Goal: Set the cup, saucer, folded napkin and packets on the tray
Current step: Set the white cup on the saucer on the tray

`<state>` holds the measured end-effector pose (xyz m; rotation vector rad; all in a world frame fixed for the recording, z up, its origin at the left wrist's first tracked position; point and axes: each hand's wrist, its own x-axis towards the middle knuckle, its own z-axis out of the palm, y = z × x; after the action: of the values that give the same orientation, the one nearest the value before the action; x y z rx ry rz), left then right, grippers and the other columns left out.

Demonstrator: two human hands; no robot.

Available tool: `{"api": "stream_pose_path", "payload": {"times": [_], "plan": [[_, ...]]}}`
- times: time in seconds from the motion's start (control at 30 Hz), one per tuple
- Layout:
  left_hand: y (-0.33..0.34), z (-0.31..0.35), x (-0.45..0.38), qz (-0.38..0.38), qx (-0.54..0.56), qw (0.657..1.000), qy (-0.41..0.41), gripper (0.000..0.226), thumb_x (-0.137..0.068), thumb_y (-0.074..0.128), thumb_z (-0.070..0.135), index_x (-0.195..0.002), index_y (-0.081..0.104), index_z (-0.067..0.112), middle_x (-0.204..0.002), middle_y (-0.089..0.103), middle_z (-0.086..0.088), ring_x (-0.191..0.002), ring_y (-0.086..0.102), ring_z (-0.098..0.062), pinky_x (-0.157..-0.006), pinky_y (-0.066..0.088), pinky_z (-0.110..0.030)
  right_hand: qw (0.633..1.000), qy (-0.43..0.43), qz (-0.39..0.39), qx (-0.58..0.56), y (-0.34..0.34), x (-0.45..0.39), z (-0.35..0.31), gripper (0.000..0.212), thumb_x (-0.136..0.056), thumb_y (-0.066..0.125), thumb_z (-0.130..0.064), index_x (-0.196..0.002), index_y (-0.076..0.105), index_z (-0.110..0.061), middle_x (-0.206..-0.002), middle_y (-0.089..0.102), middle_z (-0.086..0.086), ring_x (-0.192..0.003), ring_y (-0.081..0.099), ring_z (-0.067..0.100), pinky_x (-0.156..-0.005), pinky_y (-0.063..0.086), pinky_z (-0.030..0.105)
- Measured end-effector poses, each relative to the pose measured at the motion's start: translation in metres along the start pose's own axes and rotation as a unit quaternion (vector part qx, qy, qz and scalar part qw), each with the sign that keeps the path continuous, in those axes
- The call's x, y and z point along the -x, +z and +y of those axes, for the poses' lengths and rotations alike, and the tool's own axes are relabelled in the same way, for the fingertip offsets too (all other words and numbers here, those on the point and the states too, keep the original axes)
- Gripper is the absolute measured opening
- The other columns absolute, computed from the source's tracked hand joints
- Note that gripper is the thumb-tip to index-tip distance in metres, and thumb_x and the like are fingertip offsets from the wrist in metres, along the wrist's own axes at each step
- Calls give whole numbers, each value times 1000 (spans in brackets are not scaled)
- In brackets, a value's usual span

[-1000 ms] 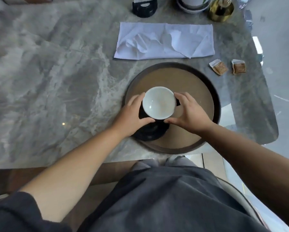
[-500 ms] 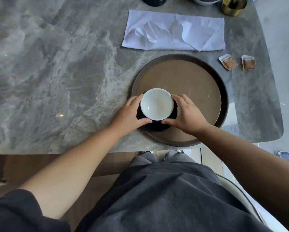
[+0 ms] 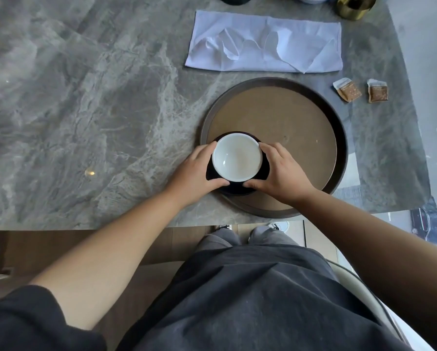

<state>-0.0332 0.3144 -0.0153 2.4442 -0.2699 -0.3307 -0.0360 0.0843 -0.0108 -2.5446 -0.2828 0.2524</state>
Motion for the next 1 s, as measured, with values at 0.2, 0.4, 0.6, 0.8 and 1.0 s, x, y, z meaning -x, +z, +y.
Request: {"api": "stream_pose_path", "payload": {"times": [0.2, 0.4, 0.6, 0.8, 1.0], "plan": [[2, -3, -1, 0, -9, 1000, 7, 95, -70, 77, 46, -146, 26, 20, -147, 35, 0, -132, 35, -17, -99, 26, -23, 1000, 5, -2, 0, 1, 1, 1, 94, -61, 83, -48, -134, 43, -6, -125, 51, 14, -117, 48, 32, -99, 41, 41], [1, -5, -2, -5, -7, 1000, 6, 95, -71, 76, 47, -146, 24, 21, -148, 34, 2, -132, 34, -16, -99, 27, -23, 1000, 2, -4, 1, 1, 0, 3, 95, -61, 82, -50, -135, 42, -6, -123, 51, 14, -116, 48, 32, -98, 40, 40], [1, -6, -1, -7, -10, 1000, 16, 97, -70, 75, 51, -146, 23, 21, -148, 32, 2, -133, 33, -15, -102, 29, -26, 1000, -4, -9, -6, 0, 0, 3, 101, -59, 82, -54, -138, 41, -7, -122, 51, 14, -115, 49, 32, -99, 40, 40], [-19, -10, -6, -17, 23, 1000, 5, 104, -69, 56, 74, -148, 14, 22, -152, 25, 3, -134, 34, -8, -104, 34, -35, 999, -20, 12, -23, -24, 0, 7, 108, -69, 51, -79, -144, 30, -3, -143, 41, 18, -133, 37, 29, -110, 30, 41], [-53, -5, -43, 84, -57, 994, 49, 70, -88, 34, 57, -138, 42, 9, -143, 42, -7, -132, 35, -23, -108, 29, -36, 995, 8, 102, 13, -64, -33, 29, 80, -87, 42, -65, -142, 35, -8, -141, 45, 14, -132, 39, 27, -108, 31, 40]]}}
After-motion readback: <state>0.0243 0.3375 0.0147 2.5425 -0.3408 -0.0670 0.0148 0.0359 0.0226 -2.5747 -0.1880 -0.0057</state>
